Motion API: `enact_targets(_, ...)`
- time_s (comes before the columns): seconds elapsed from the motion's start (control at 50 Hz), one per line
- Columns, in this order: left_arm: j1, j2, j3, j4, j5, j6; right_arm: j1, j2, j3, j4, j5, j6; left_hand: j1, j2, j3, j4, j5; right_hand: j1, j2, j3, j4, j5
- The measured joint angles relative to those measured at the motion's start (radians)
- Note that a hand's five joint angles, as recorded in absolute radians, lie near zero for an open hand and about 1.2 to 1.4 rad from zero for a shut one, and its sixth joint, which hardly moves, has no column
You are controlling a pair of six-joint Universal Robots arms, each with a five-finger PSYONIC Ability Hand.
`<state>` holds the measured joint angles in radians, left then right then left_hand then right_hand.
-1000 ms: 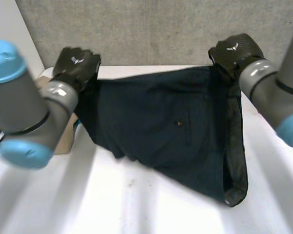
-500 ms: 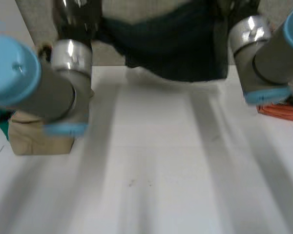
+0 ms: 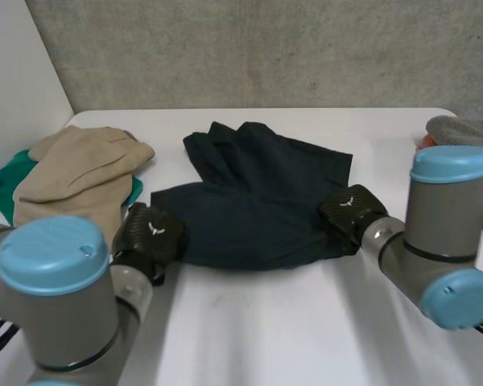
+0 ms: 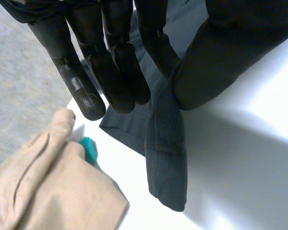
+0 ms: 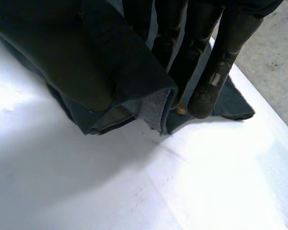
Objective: Fold the laundry.
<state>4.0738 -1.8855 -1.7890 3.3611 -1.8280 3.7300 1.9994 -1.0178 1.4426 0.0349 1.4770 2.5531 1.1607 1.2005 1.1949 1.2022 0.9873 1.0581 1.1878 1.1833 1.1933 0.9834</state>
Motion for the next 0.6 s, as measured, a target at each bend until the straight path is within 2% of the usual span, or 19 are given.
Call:
enact_targets(0.02,-0.005,0.046,-0.024,-0.071,0.0,-0.002,-0.001,-0.069,0.062,0.005,0.002,-0.001,0.0,0.0,0.0,0.0,0.0,0.0,0.0,0.0,0.0,0.0)
enact_targets(0.16,-0.058,0.126,-0.088,-0.251,0.001,-0.004,-0.003,-0.243,0.176,0.086,0.008,-0.036,0.0,0.0,0.0,0.0,0.0,0.0,0.0,0.0,0.0,0.0)
enact_targets(0.32,-0.139,0.14,-0.113,-0.317,-0.007,-0.004,-0.006,-0.311,0.261,0.238,0.049,-0.163,-0.002,-0.003,-0.003,0.0,0.0,0.0,0.0,0.0,0.0,0.0)
enact_targets(0.34,-0.142,0.14,-0.11,-0.317,-0.006,-0.003,-0.006,-0.312,0.269,0.239,0.053,-0.17,-0.238,-0.209,-0.209,-0.21,-0.205,0.0,0.0,0.0,0.0,0.0)
enact_targets(0.36,-0.144,0.141,-0.107,-0.317,-0.006,-0.002,-0.006,-0.312,0.273,0.238,0.055,-0.172,-0.238,-0.209,-0.209,-0.21,-0.205,0.0,0.0,0.0,0.0,0.0)
enact_targets(0.38,-0.147,0.143,-0.097,-0.317,-0.006,0.001,-0.006,-0.312,0.287,0.23,0.06,-0.18,-0.488,-0.447,-0.421,-0.427,-0.42,0.0,0.0,0.0,0.0,0.0)
enact_targets(0.4,-0.147,0.143,-0.097,-0.317,-0.006,0.001,-0.006,-0.312,0.287,0.23,0.06,-0.18,-0.488,-0.447,-0.421,-0.427,-0.42,0.0,0.0,0.0,0.0,0.0)
enact_targets(0.42,-0.149,0.145,-0.082,-0.315,-0.005,0.006,-0.006,-0.311,0.303,0.212,0.065,-0.184,-0.889,-0.829,-0.818,-0.819,-0.799,0.0,0.0,0.0,0.0,0.0)
enact_targets(0.44,-0.146,0.147,-0.064,-0.313,-0.004,0.009,-0.007,-0.31,0.315,0.193,0.067,-0.185,-0.964,-0.938,-0.928,-0.944,-0.905,0.0,0.0,0.0,0.0,0.0)
enact_targets(0.54,-0.096,0.152,0.032,-0.292,0.012,0.015,-0.007,-0.308,0.356,0.121,0.067,-0.182,-0.969,-0.996,-0.984,-0.998,-0.943,0.0,0.0,0.0,0.0,0.0)
enact_targets(0.6,-0.021,0.139,0.122,-0.245,0.066,0.017,-0.006,-0.307,0.387,0.078,0.065,-0.178,-0.969,-0.996,-0.984,-0.998,-0.942,0.0,0.0,0.0,0.0,0.0)
